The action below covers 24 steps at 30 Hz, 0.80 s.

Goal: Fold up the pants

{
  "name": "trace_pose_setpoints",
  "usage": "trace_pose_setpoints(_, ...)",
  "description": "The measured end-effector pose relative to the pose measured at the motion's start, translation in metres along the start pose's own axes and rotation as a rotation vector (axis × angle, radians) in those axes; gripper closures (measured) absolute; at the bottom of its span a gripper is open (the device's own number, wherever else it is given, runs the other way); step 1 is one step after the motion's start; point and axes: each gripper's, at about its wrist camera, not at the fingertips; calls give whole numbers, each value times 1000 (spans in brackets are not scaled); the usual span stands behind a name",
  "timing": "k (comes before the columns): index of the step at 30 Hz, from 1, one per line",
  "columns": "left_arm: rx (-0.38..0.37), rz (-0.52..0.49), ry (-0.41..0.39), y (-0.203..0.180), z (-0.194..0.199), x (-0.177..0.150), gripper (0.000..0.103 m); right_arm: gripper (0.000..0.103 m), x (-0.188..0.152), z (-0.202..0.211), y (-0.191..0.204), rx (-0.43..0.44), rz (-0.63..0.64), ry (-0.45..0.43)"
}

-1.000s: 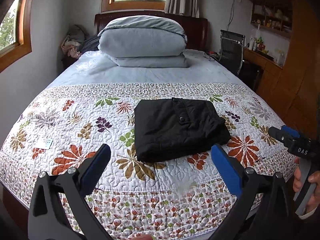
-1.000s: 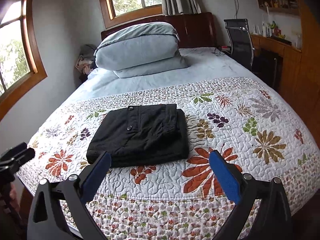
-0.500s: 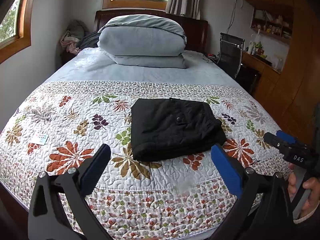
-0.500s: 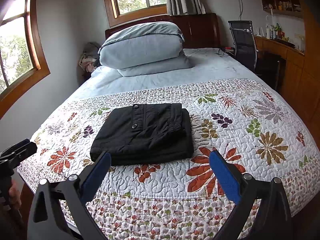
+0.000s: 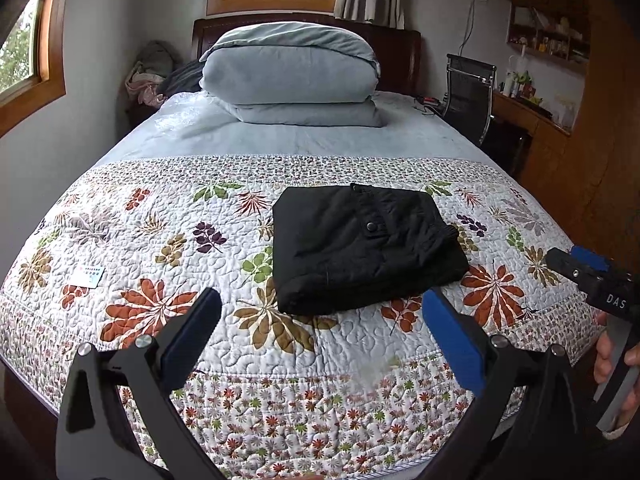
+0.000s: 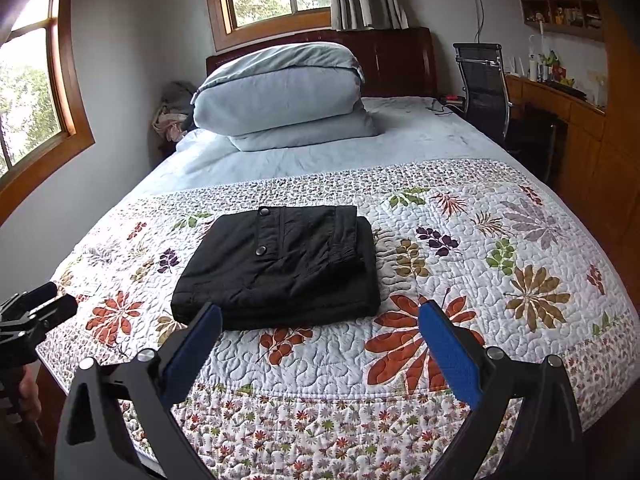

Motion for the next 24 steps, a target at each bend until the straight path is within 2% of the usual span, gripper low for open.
trace_pose_setpoints(12,-5,-8,-1,0,-3,-2,3,4,1,3,0,6,11,-10)
trace_pose_setpoints(24,29,0,-3,5,-7,-1,3,4,2,4,0,11,24,-10)
Point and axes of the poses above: each gripper's, at about its wrist camera, not at the fingertips, and z roughly against the way its jaws point, y to its left, x to its top, and after that the axes turned 11 degrees about -x, right-handed
